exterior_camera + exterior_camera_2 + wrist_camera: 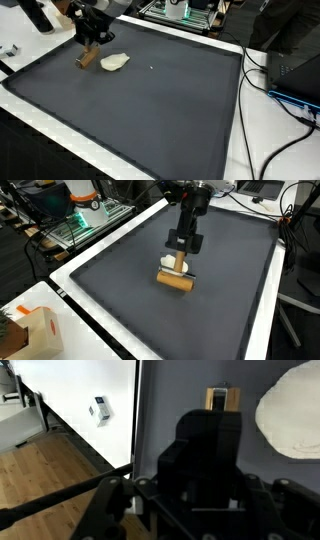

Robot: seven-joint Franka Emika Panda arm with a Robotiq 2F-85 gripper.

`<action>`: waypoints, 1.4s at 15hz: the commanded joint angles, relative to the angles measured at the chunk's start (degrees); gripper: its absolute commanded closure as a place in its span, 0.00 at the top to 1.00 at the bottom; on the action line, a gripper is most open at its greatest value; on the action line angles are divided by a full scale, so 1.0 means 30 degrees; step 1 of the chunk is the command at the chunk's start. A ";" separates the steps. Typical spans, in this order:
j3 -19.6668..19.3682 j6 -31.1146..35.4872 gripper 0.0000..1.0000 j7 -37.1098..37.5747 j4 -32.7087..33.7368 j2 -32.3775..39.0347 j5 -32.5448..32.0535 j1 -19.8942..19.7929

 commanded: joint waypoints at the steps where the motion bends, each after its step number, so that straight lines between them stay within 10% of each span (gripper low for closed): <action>1: 0.0110 0.1060 0.25 -0.2413 -0.0684 -0.1011 0.1234 -0.0470; 11: 0.0187 0.4524 0.25 -1.2227 -0.1506 -0.2889 0.6427 -0.1752; 21: 0.0640 0.5062 0.25 -2.6370 -0.2952 -0.5509 1.6177 -0.3016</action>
